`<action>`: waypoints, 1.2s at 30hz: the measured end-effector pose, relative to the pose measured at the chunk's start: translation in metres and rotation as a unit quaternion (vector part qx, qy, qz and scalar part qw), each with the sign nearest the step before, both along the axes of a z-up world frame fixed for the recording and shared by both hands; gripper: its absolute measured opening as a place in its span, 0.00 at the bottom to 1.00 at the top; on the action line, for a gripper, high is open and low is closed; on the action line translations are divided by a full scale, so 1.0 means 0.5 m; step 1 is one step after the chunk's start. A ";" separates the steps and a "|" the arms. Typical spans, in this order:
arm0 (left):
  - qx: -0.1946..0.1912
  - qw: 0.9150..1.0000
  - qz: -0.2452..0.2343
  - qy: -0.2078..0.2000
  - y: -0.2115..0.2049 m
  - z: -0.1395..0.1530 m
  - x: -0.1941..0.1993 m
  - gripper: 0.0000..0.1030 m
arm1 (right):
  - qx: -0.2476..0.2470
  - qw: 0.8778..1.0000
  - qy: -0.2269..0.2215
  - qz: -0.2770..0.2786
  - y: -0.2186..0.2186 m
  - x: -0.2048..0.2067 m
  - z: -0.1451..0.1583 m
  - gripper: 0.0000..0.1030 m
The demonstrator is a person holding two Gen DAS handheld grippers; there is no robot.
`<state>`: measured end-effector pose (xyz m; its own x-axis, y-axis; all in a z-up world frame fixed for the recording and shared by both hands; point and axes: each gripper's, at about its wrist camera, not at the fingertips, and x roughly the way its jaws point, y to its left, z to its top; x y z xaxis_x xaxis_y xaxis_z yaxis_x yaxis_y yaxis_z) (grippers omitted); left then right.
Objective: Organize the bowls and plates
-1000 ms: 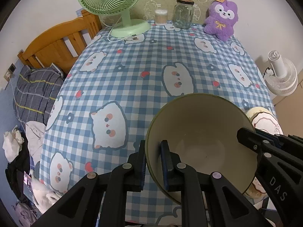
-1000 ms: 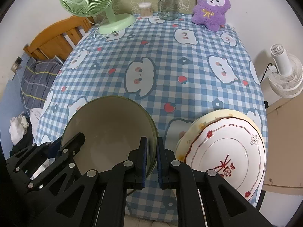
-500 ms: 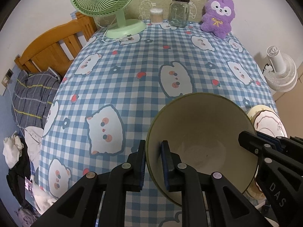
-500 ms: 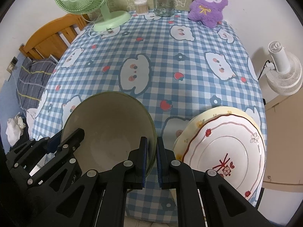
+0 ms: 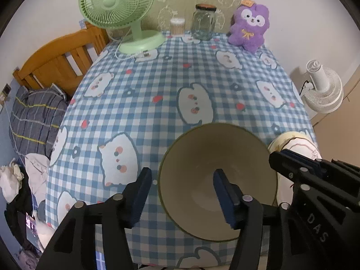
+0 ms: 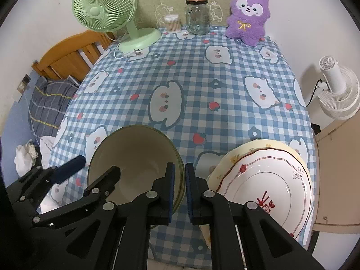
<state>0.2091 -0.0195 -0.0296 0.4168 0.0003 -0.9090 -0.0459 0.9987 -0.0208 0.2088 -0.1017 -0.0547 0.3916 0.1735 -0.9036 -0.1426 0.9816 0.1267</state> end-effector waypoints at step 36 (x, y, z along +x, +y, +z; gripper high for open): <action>-0.029 0.998 -0.005 0.061 0.024 -0.132 0.045 0.73 | -0.001 0.999 0.050 -0.014 0.028 0.055 -0.120 0.55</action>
<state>0.2318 -0.0077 -0.0954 0.3021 -0.0569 -0.9516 -0.0422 0.9964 -0.0730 0.2363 -0.0877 -0.1147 0.3042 0.1627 -0.9386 -0.1027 0.9852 0.1375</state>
